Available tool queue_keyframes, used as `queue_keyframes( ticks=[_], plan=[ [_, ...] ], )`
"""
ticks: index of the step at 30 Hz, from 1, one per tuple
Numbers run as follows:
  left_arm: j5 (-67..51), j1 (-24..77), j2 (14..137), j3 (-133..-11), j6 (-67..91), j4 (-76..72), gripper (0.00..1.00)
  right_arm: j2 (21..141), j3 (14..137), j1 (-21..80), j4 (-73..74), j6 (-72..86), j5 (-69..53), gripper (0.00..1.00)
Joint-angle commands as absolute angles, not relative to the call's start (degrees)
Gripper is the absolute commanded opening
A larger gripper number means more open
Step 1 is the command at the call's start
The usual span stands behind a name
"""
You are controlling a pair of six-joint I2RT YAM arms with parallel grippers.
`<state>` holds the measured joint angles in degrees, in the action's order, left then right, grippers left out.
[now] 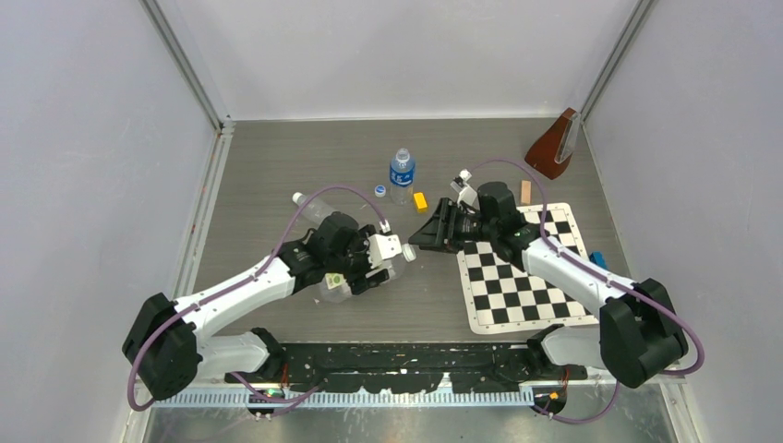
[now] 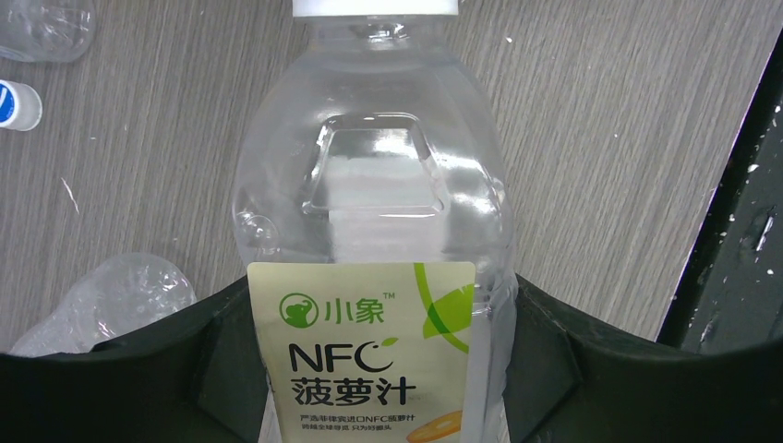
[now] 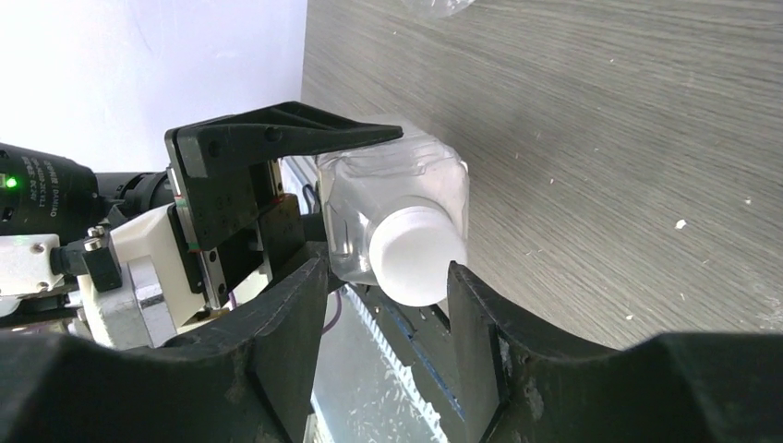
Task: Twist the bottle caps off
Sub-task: Unscrew the bottle cap from the plastic bottle.
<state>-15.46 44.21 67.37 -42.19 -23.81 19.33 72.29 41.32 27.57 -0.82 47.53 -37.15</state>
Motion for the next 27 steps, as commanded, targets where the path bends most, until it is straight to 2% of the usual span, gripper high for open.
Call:
queue_keyframes(
  ticks=[1, 9, 16, 18, 21, 27],
  plan=[
    [-16.3, 44.5, 66.6, -44.8, -26.3, 19.5, 0.00, 73.7, 43.9, 27.4, -2.3, 46.6, -41.9, 0.55],
    [-16.5, 44.5, 65.6, -44.4, -26.5, 18.4, 0.00, 78.6, 45.1, 28.1, -2.9, 46.6, -44.0, 0.53],
    [-16.6, 44.5, 64.9, -43.8, -26.3, 18.0, 0.00, 80.7, 44.3, 28.3, -6.8, 48.7, -46.3, 0.38],
    [-16.6, 44.5, 64.9, -43.8, -26.3, 17.9, 0.00, 81.1, 44.1, 28.4, -7.9, 49.2, -47.1, 0.40],
    [-16.2, 44.5, 64.9, -43.8, -26.3, 17.6, 0.00, 81.3, 44.1, 28.4, -8.1, 49.3, -47.1, 0.51],
    [-15.9, 44.5, 64.5, -43.7, -26.2, 17.2, 0.00, 82.0, 43.9, 28.4, -7.9, 49.0, -47.2, 0.56]
  ],
)
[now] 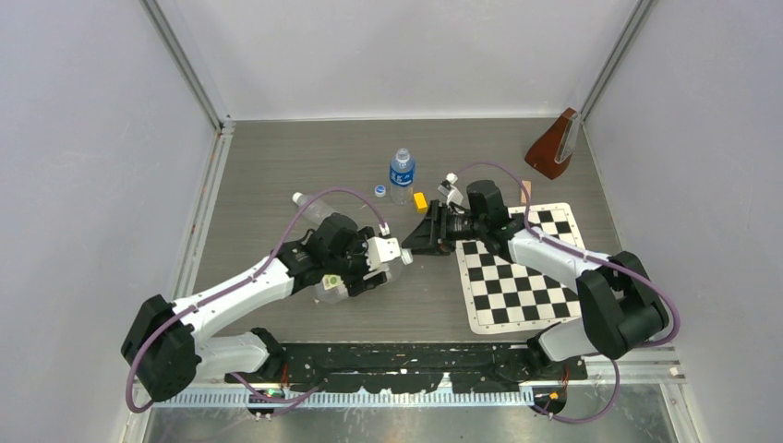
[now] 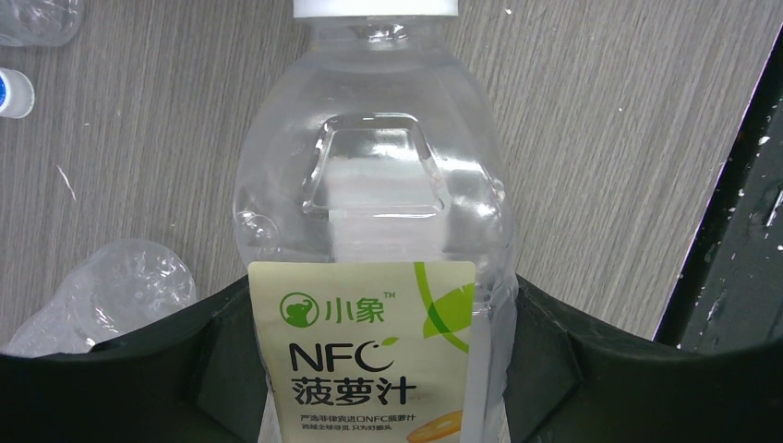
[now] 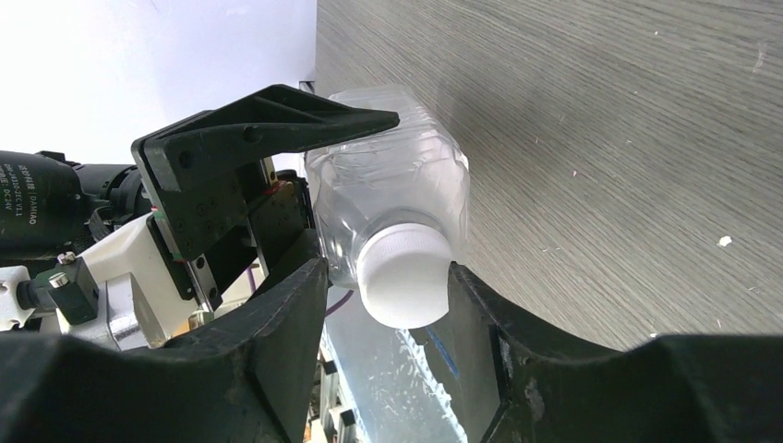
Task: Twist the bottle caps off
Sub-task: Unscrew the bottle cap from the plastic bottle.
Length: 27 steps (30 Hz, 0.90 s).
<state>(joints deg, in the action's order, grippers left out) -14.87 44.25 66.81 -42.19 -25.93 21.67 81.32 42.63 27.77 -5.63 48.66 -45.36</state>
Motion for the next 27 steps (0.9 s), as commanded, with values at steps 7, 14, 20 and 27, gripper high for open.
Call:
queue_keyframes(
  ticks=[7, 14, 20, 27],
  plan=[
    [-15.5, 44.6, 63.7, -43.3, -26.1, 17.0, 0.00, 83.3, 43.7, 28.4, -7.4, 49.0, -46.0, 0.57],
    [-15.0, 44.6, 63.5, -43.0, -26.1, 16.9, 0.00, 83.8, 43.1, 28.4, -11.8, 51.6, -46.5, 0.50],
    [-14.1, 44.6, 64.3, -43.1, -26.1, 17.0, 0.00, 83.5, 42.8, 28.4, -12.4, 51.2, -49.1, 0.46],
    [-14.3, 44.6, 64.3, -42.8, -26.0, 17.0, 0.00, 82.0, 42.0, 28.4, -11.3, 50.5, -49.0, 0.55]
  ],
)
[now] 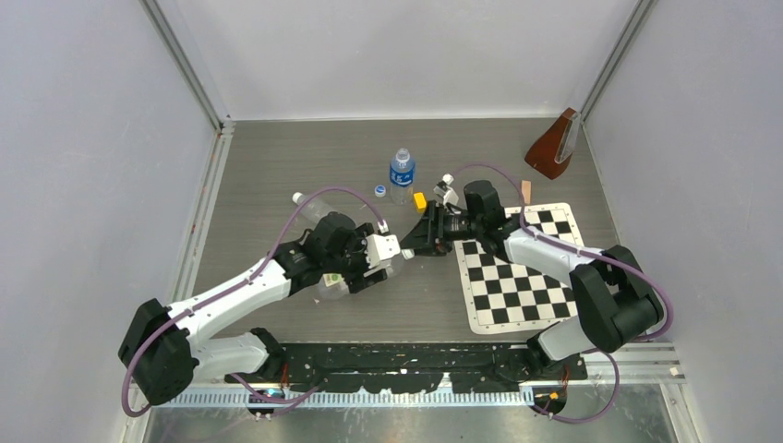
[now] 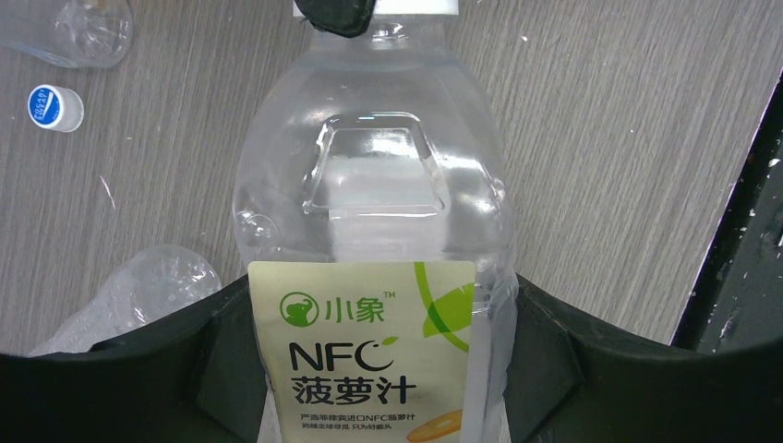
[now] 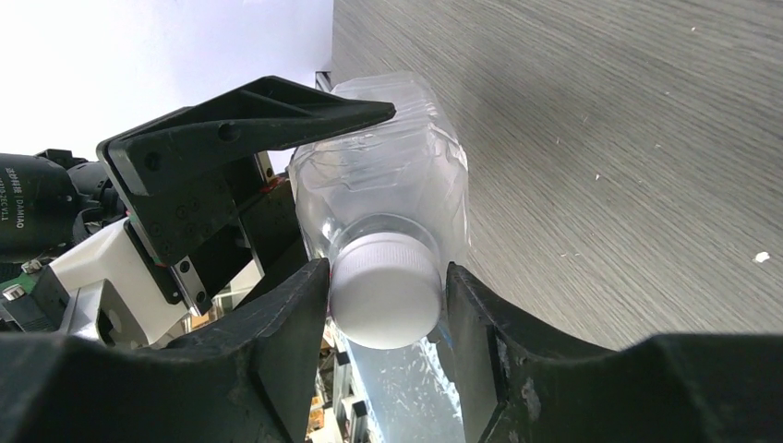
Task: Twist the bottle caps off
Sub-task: Unscrew the bottle cap from the plastic bottle.
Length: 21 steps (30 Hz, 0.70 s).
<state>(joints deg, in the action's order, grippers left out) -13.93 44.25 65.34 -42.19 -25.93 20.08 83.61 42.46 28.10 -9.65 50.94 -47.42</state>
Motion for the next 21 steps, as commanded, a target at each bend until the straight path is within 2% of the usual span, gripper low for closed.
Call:
queue_keyframes(
  ticks=[1, 21],
  plan=[
    [-14.5, 44.5, 64.2, -42.8, -26.0, 17.0, 0.00, 82.0, 41.8, 28.4, -11.3, 50.5, -48.9, 0.56],
    [-14.9, 44.6, 64.6, -43.1, -26.0, 17.4, 0.00, 77.9, 39.3, 26.9, -11.5, 51.2, -47.3, 0.56]
  ],
)
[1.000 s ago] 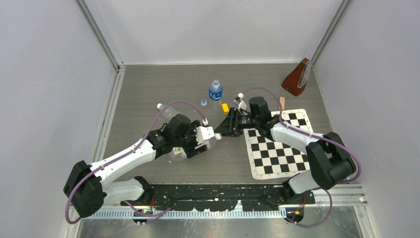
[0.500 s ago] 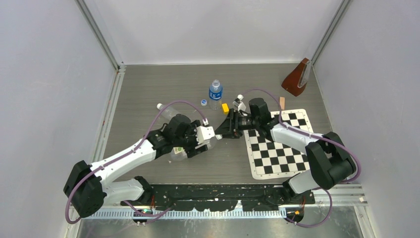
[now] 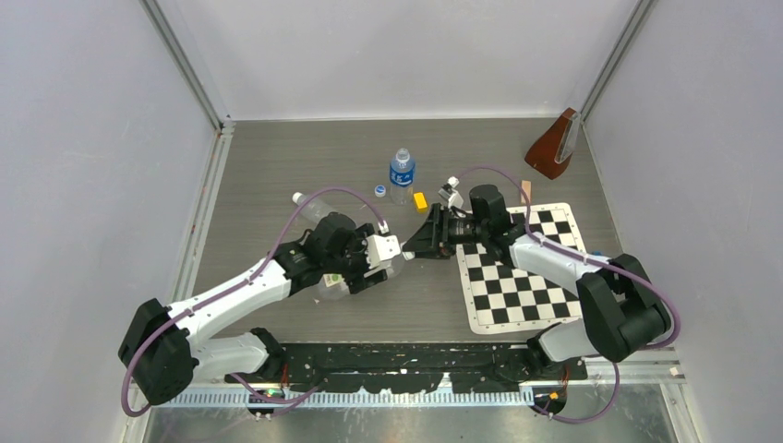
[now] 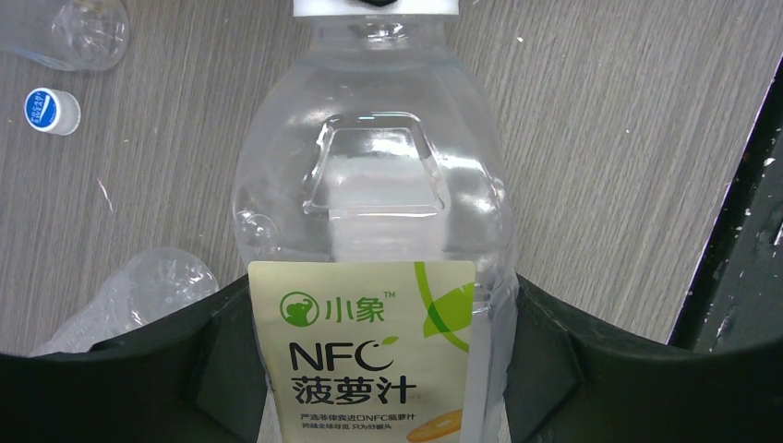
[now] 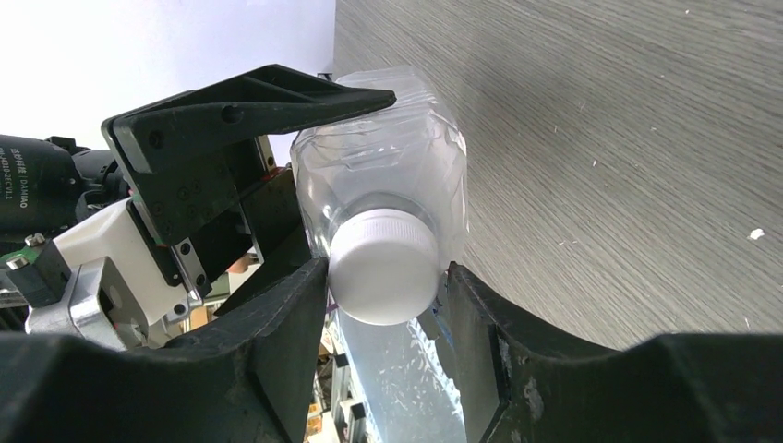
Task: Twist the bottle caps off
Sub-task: Unscrew the bottle cap from the plastic bottle.
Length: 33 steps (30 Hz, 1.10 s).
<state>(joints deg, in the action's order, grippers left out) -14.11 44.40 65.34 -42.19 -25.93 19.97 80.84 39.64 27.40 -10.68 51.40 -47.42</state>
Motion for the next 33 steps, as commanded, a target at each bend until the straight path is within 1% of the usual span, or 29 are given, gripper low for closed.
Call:
queue_keyframes(
  ticks=[1, 8, 15, 19, 21, 23, 24, 25, 28, 29, 31, 33],
  plan=[
    [-14.8, 44.6, 64.6, -43.1, -26.0, 17.4, 0.00, 77.7, 39.3, 26.9, -11.5, 51.2, -47.3, 0.56],
    [-15.8, 44.6, 64.9, -43.1, -25.9, 16.9, 0.00, 78.6, 39.5, 26.8, -12.6, 51.9, -48.0, 0.54],
    [-15.7, 44.6, 65.1, -43.0, -25.7, 16.7, 0.00, 80.8, 39.8, 26.9, -13.5, 52.4, -50.2, 0.55],
    [-15.4, 44.6, 64.9, -43.0, -25.7, 16.7, 0.00, 81.4, 39.8, 26.8, -15.0, 53.0, -50.6, 0.50],
    [-15.3, 44.6, 64.8, -42.9, -25.8, 16.7, 0.00, 81.3, 39.8, 26.9, -15.1, 52.9, -50.5, 0.45],
    [-15.4, 44.6, 64.9, -43.0, -25.7, 16.7, 0.00, 81.3, 39.8, 26.8, -15.2, 52.8, -50.5, 0.34],
    [-15.5, 44.6, 64.9, -43.0, -25.7, 16.7, 0.00, 81.2, 39.7, 26.9, -15.2, 52.6, -50.4, 0.31],
    [-15.6, 44.6, 64.9, -43.0, -25.7, 16.7, 0.00, 81.1, 39.6, 26.9, -15.2, 52.3, -50.2, 0.24],
    [-16.0, 44.6, 64.9, -43.1, -25.8, 16.7, 0.00, 80.6, 39.4, 26.9, -15.4, 51.1, -50.2, 0.15],
    [-16.3, 44.6, 64.7, -43.1, -25.7, 16.7, 0.00, 79.9, 39.1, 26.9, -15.8, 50.1, -50.3, 0.09],
    [-17.6, 44.6, 64.4, -43.2, -25.7, 16.7, 0.00, 78.1, 38.5, 26.9, -17.0, 47.8, -50.4, 0.03],
    [-19.2, 44.6, 64.0, -43.2, -25.8, 16.7, 0.00, 75.5, 37.5, 26.9, -18.7, 44.4, -50.0, 0.01]
  ],
)
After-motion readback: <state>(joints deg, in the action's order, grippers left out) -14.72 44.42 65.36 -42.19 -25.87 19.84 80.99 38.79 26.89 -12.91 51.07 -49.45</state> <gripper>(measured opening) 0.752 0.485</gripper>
